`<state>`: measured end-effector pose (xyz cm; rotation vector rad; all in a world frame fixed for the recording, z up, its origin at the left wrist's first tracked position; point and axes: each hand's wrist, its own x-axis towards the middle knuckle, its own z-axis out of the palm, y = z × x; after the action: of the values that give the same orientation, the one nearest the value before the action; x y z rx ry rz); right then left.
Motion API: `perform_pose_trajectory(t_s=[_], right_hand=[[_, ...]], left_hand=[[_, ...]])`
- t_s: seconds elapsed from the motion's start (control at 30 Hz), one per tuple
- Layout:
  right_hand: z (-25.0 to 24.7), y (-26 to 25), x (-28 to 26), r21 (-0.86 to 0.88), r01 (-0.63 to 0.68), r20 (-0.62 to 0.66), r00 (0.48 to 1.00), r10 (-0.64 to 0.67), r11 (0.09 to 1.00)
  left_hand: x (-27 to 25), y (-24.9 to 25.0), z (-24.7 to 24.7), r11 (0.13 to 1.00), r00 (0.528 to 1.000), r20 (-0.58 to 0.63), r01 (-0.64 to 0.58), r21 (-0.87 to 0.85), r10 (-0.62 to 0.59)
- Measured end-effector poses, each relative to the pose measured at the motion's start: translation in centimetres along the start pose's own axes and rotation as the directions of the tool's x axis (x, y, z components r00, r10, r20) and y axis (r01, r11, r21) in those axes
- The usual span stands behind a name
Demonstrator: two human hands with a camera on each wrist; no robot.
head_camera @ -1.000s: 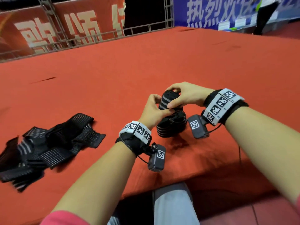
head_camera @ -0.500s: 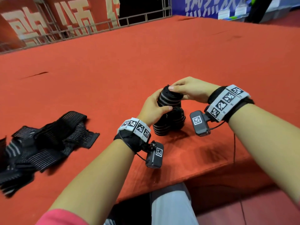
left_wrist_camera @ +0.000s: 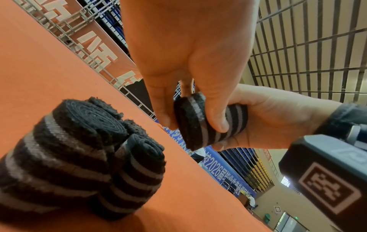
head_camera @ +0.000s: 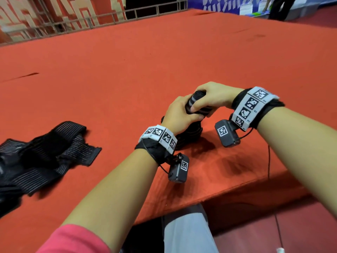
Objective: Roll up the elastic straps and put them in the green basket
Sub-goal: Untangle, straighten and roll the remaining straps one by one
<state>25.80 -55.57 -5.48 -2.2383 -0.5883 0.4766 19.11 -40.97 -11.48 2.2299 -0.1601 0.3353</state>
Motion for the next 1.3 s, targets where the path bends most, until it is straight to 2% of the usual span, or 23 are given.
perform_pose_trajectory(t_s=[0.1, 0.17, 0.27, 0.37, 0.5, 0.77, 1.1, 1.3], right_hand=[[-0.9, 0.8, 0.5, -0.067, -0.048, -0.087, 0.995, 0.042, 0.997], [-1.5, 1.6, 0.8, -0.143, -0.104, -0.125, 0.988, 0.086, 0.984], [-1.6, 3.1, 1.2, -0.264, -0.175, -0.115, 0.982, 0.149, 0.949], [-0.5, 4.6, 1.9, -0.35, -0.21, -0.068, 0.978, 0.198, 0.913], [1.5, 6.4, 3.1, -0.456, -0.226, -0.033, 0.971, 0.238, 0.861], [3.2, 8.0, 5.5, -0.546, -0.198, -0.054, 0.978, 0.201, 0.814], [3.7, 8.7, 6.2, -0.555, -0.173, -0.004, 0.979, 0.205, 0.814], [3.2, 7.1, 4.4, -0.518, -0.175, -0.083, 0.984, 0.154, 0.837]], left_hand=[[0.3, -0.9, 0.4, 0.992, 0.995, 0.0, 0.101, 0.079, -0.102], [0.4, -2.0, 0.4, 0.961, 0.984, 0.038, 0.161, 0.225, -0.174], [-0.1, -3.1, 0.3, 0.884, 0.96, 0.108, 0.19, 0.427, -0.259], [-0.6, -3.6, 0.4, 0.854, 0.952, 0.132, 0.181, 0.488, -0.277], [-1.0, -4.6, 0.8, 0.842, 0.941, 0.18, 0.157, 0.517, -0.286], [-1.2, -5.7, 1.0, 0.855, 0.963, 0.162, 0.104, 0.508, -0.214], [-1.4, -5.3, 0.9, 0.838, 0.969, 0.162, 0.073, 0.542, -0.189], [-2.0, -4.6, -0.6, 0.874, 0.987, 0.039, 0.121, 0.471, -0.158]])
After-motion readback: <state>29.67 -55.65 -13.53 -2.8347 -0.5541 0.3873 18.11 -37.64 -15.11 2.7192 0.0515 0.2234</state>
